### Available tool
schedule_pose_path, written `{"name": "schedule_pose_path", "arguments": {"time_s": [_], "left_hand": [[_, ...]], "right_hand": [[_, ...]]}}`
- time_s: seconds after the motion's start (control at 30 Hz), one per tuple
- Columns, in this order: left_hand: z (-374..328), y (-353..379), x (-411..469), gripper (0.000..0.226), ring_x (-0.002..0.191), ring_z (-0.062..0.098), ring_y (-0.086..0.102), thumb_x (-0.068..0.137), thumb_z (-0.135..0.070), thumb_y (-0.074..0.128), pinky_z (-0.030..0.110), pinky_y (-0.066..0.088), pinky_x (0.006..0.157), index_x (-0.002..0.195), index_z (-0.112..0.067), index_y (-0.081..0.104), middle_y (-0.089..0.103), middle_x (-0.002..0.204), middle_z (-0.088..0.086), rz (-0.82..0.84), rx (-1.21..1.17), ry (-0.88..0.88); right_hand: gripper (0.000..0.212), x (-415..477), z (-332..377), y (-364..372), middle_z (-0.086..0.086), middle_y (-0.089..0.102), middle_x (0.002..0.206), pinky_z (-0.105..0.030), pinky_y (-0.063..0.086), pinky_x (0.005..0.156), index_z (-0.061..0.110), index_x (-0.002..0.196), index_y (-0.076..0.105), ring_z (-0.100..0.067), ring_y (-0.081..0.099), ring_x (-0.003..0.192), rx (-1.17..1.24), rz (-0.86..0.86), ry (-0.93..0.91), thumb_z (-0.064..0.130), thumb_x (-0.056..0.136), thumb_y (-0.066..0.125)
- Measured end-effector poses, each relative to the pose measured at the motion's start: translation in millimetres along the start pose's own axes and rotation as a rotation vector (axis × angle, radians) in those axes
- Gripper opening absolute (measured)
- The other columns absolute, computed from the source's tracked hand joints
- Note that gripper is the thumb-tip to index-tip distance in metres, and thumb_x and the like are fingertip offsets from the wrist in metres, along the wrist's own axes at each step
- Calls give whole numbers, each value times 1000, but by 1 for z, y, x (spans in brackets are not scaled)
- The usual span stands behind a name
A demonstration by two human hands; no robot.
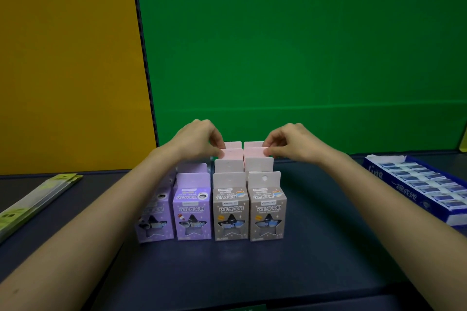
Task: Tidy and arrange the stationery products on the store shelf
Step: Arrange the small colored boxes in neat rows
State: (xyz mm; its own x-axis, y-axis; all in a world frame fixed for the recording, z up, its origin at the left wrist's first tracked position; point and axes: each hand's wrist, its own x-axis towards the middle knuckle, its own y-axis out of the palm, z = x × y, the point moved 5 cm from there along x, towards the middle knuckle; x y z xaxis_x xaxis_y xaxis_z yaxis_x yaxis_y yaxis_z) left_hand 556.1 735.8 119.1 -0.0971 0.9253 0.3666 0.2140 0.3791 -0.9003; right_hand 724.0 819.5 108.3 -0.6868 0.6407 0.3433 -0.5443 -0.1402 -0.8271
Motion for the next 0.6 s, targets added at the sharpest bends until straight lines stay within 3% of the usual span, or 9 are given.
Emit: {"name": "schedule_pose_path", "arguments": {"time_s": [0.17, 0.27, 0.37, 0.47, 0.6], "left_hand": [[0, -11, -6, 25, 79, 13, 59, 73, -29, 73, 22, 40, 72, 92, -14, 72, 72, 94, -1, -31, -16, 7], [2, -35, -21, 25, 80, 16, 61, 76, -30, 70, 23, 41, 71, 93, -12, 71, 73, 96, 2, -145, -29, 15], [6, -60, -46, 18, 65, -1, 57, 80, -26, 66, 12, 37, 56, 90, -12, 72, 70, 83, -3, -222, -42, 34], [16, -75, -74, 15, 56, -11, 52, 82, -25, 64, 6, 37, 51, 88, -13, 72, 66, 74, -10, -171, -62, 36], [35, -83, -106, 18, 63, -6, 56, 79, -31, 65, 9, 39, 50, 86, -17, 73, 66, 69, -23, -68, -75, 45]], "right_hand": [[13, 0, 3, -6, 1, 70, 81, -7, 41, 64, 17, 85, 72, -2, 57, 64, -51, -23, -22, 24, 74, 74], [15, -3, 12, -20, 2, 69, 85, -19, 45, 73, 17, 91, 71, -12, 58, 69, -73, -148, -50, 21, 77, 72], [12, -10, 40, -30, 5, 66, 81, -7, 39, 64, 18, 91, 72, -14, 57, 70, -25, -218, -149, 18, 80, 67], [11, -19, 77, -25, 5, 67, 80, 0, 37, 61, 17, 91, 73, -10, 58, 72, 10, -139, -253, 19, 82, 66], [12, -29, 114, 4, 11, 68, 78, -4, 39, 61, 19, 90, 74, 0, 56, 67, -29, 70, -337, 24, 82, 66]]}}
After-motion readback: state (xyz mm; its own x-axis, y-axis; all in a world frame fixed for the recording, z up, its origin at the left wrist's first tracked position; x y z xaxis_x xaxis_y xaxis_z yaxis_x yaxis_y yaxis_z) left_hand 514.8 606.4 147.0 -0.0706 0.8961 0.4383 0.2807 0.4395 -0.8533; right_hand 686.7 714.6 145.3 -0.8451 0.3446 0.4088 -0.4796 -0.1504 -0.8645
